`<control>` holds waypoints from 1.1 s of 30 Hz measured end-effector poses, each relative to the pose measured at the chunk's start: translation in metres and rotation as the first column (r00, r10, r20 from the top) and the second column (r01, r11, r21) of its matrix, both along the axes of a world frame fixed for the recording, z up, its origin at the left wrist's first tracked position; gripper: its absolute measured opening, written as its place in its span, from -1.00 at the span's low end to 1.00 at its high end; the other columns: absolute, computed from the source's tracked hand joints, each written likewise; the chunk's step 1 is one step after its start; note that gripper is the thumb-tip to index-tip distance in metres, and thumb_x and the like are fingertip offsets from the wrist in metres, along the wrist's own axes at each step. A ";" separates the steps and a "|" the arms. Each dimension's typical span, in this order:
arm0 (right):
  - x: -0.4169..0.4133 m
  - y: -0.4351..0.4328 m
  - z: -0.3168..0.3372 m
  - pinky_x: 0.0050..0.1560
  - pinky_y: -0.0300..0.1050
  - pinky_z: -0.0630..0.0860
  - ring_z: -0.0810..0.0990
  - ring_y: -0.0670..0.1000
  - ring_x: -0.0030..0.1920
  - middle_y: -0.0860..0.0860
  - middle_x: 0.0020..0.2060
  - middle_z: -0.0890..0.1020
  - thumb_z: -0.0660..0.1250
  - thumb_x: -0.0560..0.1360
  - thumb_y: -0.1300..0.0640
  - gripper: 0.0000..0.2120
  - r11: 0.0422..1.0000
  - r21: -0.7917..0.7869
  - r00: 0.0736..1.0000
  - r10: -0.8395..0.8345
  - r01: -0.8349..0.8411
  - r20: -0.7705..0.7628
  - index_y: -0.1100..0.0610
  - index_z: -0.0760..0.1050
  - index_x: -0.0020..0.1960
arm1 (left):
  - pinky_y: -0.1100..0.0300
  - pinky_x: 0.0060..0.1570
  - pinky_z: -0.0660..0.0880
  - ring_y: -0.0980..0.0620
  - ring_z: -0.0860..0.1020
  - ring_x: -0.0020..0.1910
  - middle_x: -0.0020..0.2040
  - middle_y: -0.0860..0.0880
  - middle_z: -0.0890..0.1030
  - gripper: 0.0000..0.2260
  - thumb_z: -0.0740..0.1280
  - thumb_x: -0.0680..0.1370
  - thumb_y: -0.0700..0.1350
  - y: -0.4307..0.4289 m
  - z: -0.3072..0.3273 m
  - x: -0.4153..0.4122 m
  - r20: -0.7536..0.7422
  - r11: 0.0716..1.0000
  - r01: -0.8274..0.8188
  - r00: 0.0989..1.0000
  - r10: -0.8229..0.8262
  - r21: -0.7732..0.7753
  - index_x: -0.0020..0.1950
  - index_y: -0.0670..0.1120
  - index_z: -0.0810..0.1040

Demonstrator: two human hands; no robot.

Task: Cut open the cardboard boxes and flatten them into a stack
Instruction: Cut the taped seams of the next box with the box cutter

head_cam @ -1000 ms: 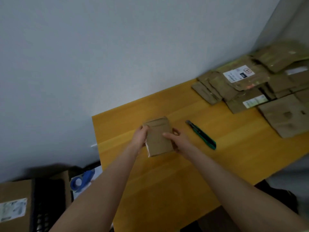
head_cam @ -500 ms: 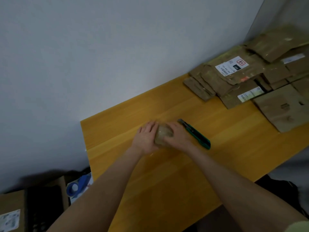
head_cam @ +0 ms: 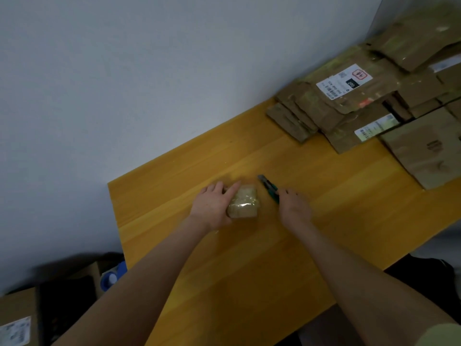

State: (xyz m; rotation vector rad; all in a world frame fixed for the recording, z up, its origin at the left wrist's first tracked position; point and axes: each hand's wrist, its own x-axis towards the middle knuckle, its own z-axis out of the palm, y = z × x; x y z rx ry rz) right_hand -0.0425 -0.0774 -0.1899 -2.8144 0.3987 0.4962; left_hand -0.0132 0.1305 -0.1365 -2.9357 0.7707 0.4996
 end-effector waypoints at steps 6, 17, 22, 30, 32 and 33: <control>-0.010 0.015 0.008 -0.16 -0.08 0.50 0.56 0.09 0.02 0.07 0.06 0.55 0.30 0.55 0.10 -0.64 0.949 0.250 0.970 -0.144 0.190 -0.194 0.11 0.35 0.31 | 0.07 0.26 0.32 -0.10 0.37 0.27 0.35 -0.06 0.30 -0.15 0.41 0.41 0.13 0.030 0.013 -0.008 0.088 0.996 -0.084 0.993 0.083 0.002 0.57 0.05 0.02; -0.044 0.065 0.044 -0.20 -0.27 0.45 0.52 -0.05 -0.05 -0.05 0.04 0.54 0.27 0.57 -0.02 -0.56 0.674 0.721 0.984 -0.167 0.159 -0.061 0.04 0.35 0.41 | 0.06 0.38 0.25 -0.13 0.27 0.41 0.49 -0.04 0.24 -0.15 0.47 0.43 0.07 0.060 0.015 -0.024 -0.072 0.967 -0.252 0.966 0.250 -0.028 0.57 0.02 0.05; -0.063 0.055 0.057 -0.54 -0.35 0.32 0.53 -0.13 -0.29 -0.14 -0.15 0.52 0.25 0.56 -0.10 -0.45 0.884 0.467 1.000 0.025 -0.027 0.011 -0.16 0.18 0.50 | 0.07 0.32 0.28 -0.15 0.33 0.33 0.44 -0.06 0.29 -0.17 0.51 0.41 0.01 0.059 0.014 -0.023 -0.078 0.956 -0.281 0.958 0.275 -0.084 0.56 0.01 0.13; -0.055 0.058 0.059 -0.43 -0.19 0.50 0.60 -0.06 -0.27 -0.10 -0.17 0.59 0.27 0.54 -0.09 -0.46 0.885 0.462 0.998 0.068 -0.059 -0.002 -0.23 0.20 0.48 | 0.06 0.33 0.29 -0.14 0.34 0.33 0.41 -0.05 0.32 -0.18 0.52 0.40 0.00 0.058 0.015 -0.026 -0.078 0.954 -0.286 0.957 0.280 -0.087 0.55 0.01 0.14; -0.053 0.058 0.059 -0.48 -0.23 0.45 0.57 -0.09 -0.30 -0.13 -0.17 0.57 0.27 0.54 -0.08 -0.45 0.887 0.459 0.998 0.068 -0.056 -0.011 -0.23 0.19 0.48 | 0.06 0.33 0.29 -0.14 0.34 0.32 0.42 -0.05 0.32 -0.18 0.51 0.40 0.00 0.058 0.015 -0.026 -0.075 0.955 -0.284 0.957 0.279 -0.082 0.55 0.00 0.14; -0.051 0.058 0.060 -0.50 -0.27 0.40 0.55 -0.13 -0.31 -0.15 -0.16 0.55 0.27 0.54 -0.08 -0.45 0.887 0.458 0.997 0.074 -0.060 -0.012 -0.23 0.19 0.48 | 0.06 0.33 0.29 -0.14 0.34 0.32 0.42 -0.05 0.32 -0.18 0.51 0.40 0.00 0.058 0.015 -0.026 -0.075 0.954 -0.287 0.957 0.281 -0.085 0.55 0.00 0.14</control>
